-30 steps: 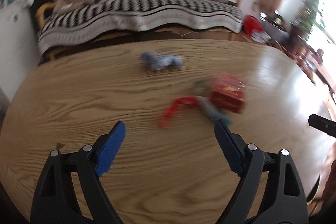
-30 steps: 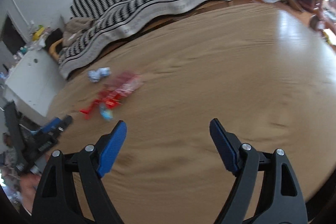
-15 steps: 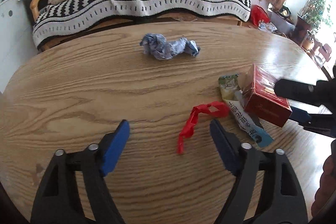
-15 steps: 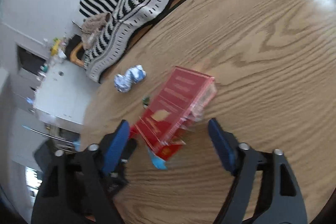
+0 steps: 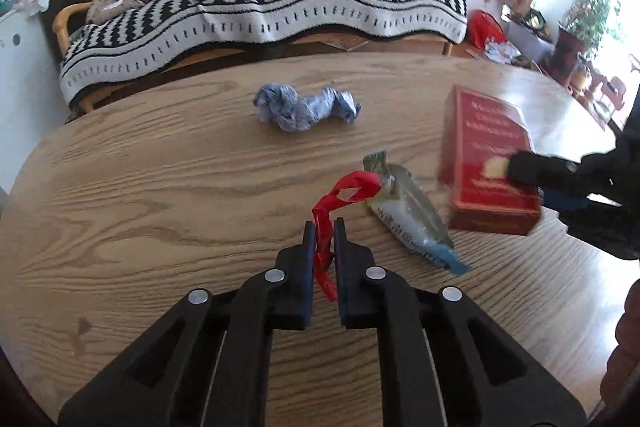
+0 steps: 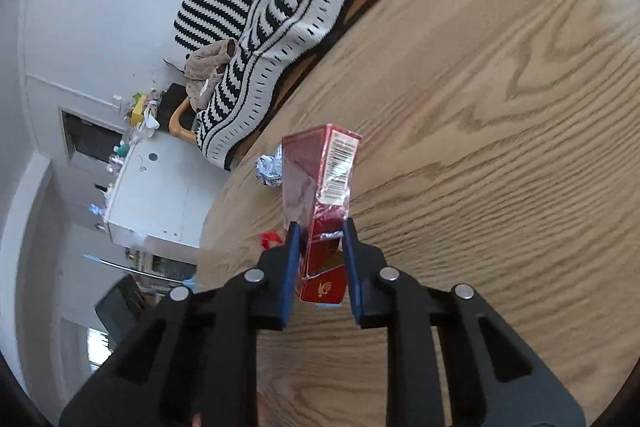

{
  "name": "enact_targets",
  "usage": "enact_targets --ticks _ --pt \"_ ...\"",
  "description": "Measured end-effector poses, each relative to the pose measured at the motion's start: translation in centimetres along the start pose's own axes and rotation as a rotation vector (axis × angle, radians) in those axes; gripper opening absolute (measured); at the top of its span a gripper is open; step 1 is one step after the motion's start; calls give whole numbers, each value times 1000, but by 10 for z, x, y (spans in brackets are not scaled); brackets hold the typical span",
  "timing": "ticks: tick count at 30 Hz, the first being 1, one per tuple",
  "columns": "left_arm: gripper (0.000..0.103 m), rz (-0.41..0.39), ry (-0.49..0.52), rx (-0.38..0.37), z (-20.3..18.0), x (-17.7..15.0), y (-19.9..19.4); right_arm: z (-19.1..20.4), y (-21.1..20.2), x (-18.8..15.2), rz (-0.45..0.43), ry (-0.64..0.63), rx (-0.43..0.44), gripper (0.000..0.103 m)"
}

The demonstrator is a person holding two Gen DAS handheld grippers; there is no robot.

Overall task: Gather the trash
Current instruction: 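Grasp the red ribbon with the left tool while the right tool grasps the red cigarette box, then carry ribbon and red box to the bin and open both tools over it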

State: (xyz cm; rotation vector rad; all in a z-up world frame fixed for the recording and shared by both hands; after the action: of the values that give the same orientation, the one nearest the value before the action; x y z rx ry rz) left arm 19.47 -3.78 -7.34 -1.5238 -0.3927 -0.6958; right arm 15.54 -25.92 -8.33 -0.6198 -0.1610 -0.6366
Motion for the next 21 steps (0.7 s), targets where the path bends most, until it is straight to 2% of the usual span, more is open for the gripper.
enact_targets --ticks 5,9,11,15,21 --pt "8 -26 -33 -30 -9 9 -22 6 -51 -7 -44 -95 -64 21" --pt "8 -51 2 -85 -48 13 -45 -3 -111 -13 -110 -148 -131 21" --pt "8 -59 33 -123 -74 13 -57 -12 -147 -18 -153 -169 -184 20" --pt "8 -80 128 -232 -150 3 -87 -44 -224 -34 -237 -183 -307 20" --pt "8 -91 263 -386 -263 -25 -122 -108 -355 -78 -367 -122 -492 20"
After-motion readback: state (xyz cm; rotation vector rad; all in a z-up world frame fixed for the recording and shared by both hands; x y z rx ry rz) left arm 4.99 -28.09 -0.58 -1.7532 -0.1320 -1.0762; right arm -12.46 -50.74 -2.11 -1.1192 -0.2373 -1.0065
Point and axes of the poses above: each gripper's, at about its wrist camera, not at the fingertips, and y roughly the way its jaws point, z to its left, x to its top, the point moved 2 cm from there along y, roughly the way its jaws point, and after that the axes turned 5 degrees about x, right-handed, at the moved point
